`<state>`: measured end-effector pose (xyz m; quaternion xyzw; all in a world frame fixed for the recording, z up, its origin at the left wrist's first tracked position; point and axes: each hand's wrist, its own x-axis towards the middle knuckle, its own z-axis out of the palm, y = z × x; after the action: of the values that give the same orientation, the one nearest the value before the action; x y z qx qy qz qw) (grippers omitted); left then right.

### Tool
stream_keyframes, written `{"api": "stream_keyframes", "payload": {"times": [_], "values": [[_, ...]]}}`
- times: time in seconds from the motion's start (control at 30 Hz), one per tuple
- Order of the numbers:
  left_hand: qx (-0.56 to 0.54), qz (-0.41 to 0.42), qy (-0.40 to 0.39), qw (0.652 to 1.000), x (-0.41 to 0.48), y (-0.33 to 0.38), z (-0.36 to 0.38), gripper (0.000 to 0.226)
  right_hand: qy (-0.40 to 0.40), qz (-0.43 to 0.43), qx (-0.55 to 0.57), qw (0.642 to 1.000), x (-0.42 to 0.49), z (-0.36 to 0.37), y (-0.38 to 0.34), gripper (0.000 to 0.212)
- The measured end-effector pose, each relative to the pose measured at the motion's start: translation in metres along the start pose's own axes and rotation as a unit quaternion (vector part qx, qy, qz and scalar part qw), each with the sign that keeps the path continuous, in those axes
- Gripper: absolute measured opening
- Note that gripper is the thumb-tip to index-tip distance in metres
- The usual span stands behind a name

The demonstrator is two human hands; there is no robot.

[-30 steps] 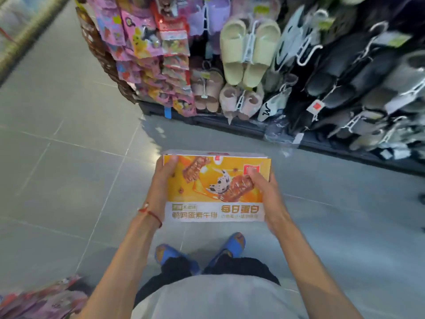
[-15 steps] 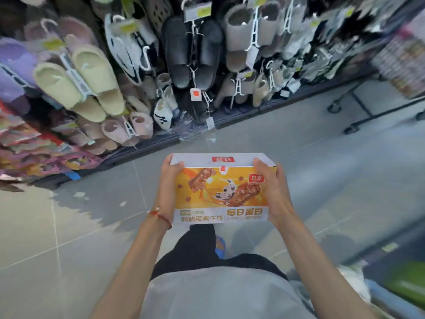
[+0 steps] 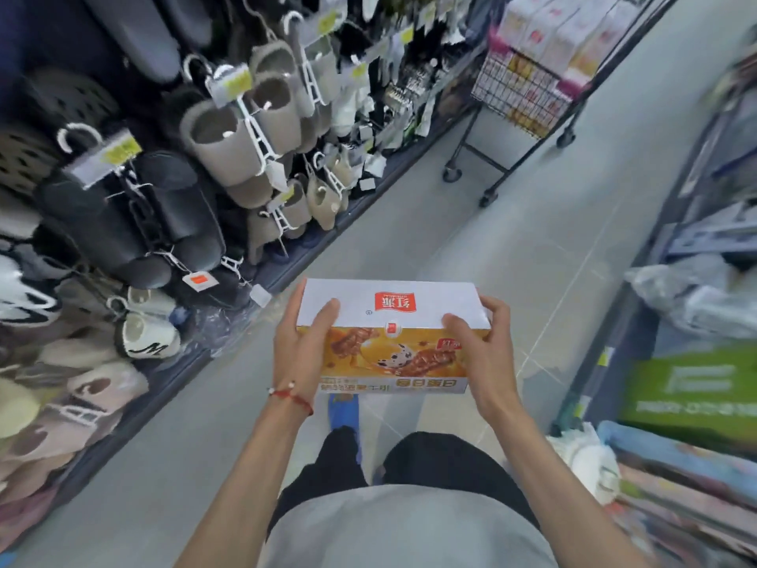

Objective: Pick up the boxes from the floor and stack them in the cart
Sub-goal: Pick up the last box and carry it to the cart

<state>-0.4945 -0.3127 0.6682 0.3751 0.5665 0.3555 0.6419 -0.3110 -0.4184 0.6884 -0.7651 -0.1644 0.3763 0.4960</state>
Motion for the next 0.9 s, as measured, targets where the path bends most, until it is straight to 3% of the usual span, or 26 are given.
{"api": "stream_keyframes", "payload": {"times": [0.13, 0.27, 0.57, 0.9], "values": [[0.02, 0.007, -0.06, 0.998, 0.035, 0.018, 0.037, 0.061, 0.082, -0.042, 0.007, 0.996, 0.022, -0.007, -0.012, 0.054], [0.056, 0.015, -0.107, 0.993, 0.061, 0.029, 0.08, 0.058, 0.132, -0.028, 0.039, 0.99, 0.054, -0.022, -0.011, 0.064], [0.14, 0.03, -0.173, 0.974, 0.116, 0.04, 0.217, 0.054, 0.178, -0.009, 0.096, 0.979, 0.15, -0.096, -0.015, 0.064], [0.146, 0.038, -0.198, 0.969, 0.18, 0.057, 0.416, 0.053, 0.155, -0.028, 0.102, 0.982, 0.316, -0.225, -0.063, 0.06]]}}
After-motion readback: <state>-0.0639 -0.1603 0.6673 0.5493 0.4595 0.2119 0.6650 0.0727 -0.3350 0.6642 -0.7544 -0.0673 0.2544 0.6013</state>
